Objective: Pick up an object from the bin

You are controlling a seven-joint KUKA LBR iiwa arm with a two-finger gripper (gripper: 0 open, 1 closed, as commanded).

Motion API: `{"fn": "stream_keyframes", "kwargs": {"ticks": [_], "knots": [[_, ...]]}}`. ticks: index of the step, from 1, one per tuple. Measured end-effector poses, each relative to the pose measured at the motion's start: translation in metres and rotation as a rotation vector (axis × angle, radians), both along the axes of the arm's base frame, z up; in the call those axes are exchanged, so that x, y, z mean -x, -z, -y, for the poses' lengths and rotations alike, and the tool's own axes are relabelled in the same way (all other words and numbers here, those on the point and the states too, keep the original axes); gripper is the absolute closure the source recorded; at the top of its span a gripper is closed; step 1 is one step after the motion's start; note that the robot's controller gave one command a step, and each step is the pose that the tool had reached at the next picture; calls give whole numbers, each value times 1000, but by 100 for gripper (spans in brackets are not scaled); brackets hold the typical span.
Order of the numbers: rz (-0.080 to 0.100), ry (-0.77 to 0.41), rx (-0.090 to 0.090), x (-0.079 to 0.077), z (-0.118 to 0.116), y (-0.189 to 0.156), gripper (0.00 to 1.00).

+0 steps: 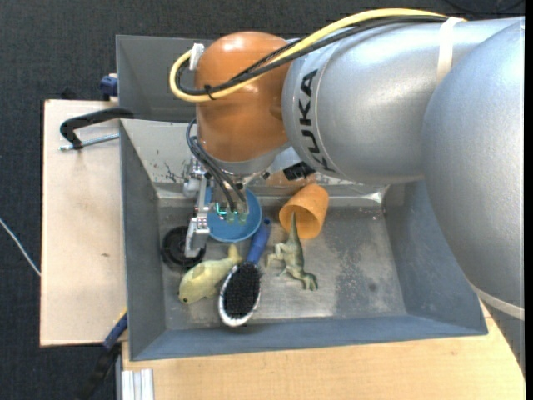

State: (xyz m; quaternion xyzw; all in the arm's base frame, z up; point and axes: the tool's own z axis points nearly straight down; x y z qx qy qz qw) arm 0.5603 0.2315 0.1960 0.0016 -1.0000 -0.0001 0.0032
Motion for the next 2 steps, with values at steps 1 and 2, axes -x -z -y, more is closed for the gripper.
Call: {"fn": "stream_keyframes", "kwargs": {"ticks": [1, 2], "knots": [[13, 124, -4, 10, 16, 113, 0], [10, 126, -3, 11, 16, 115, 100]]}}
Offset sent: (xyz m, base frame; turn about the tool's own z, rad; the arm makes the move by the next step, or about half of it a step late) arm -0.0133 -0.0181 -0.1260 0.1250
